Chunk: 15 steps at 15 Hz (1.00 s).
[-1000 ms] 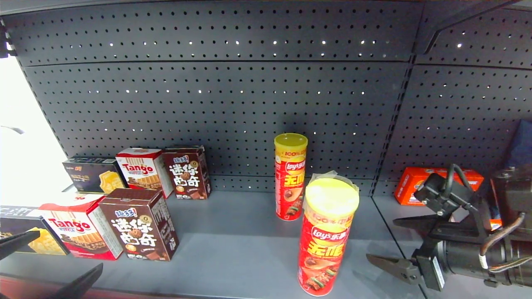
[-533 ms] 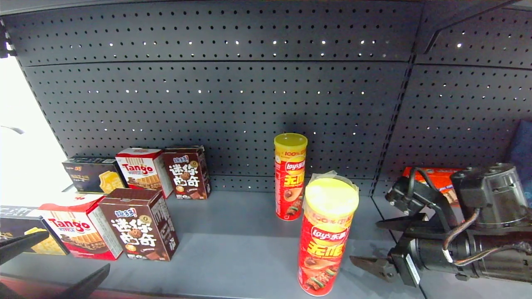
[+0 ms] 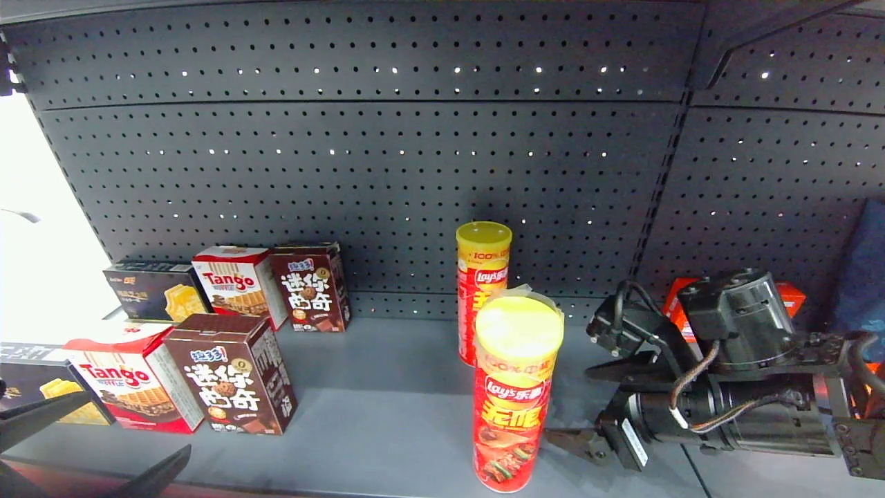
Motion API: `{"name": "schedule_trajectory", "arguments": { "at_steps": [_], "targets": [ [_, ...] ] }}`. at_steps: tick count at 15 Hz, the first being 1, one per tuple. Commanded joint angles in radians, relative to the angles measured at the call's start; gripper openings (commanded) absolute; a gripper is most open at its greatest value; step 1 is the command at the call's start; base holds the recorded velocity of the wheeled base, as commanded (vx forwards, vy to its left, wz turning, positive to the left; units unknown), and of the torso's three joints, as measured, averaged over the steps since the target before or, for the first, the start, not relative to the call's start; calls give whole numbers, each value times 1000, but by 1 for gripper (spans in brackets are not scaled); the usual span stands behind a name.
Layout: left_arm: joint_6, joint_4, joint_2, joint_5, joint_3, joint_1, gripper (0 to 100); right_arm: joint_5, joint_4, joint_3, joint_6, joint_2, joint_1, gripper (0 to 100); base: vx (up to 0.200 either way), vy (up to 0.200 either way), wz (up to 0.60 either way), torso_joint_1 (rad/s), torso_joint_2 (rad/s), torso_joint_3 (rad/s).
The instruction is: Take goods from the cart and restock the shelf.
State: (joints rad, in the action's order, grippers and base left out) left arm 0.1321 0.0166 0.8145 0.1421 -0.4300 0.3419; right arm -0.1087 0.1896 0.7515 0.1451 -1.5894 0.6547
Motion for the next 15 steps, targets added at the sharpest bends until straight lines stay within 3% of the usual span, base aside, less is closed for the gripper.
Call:
{"name": "schedule_trajectory", "arguments": {
  "at_steps": [1,4,15],
  "targets": [
    [0,0,2,1,0,-1,100,0,2,0,1,-11,6,100,0,0,0,0,0,0],
    [-14,0,0,1,4,0,100,18,2,0,-1,-1,-7,100,0,0,0,0,0,0],
    [-16,0,-5,1,14,-1,100,20,1,60,-1,-37,-9,100,0,0,0,0,0,0]
  ]
}}
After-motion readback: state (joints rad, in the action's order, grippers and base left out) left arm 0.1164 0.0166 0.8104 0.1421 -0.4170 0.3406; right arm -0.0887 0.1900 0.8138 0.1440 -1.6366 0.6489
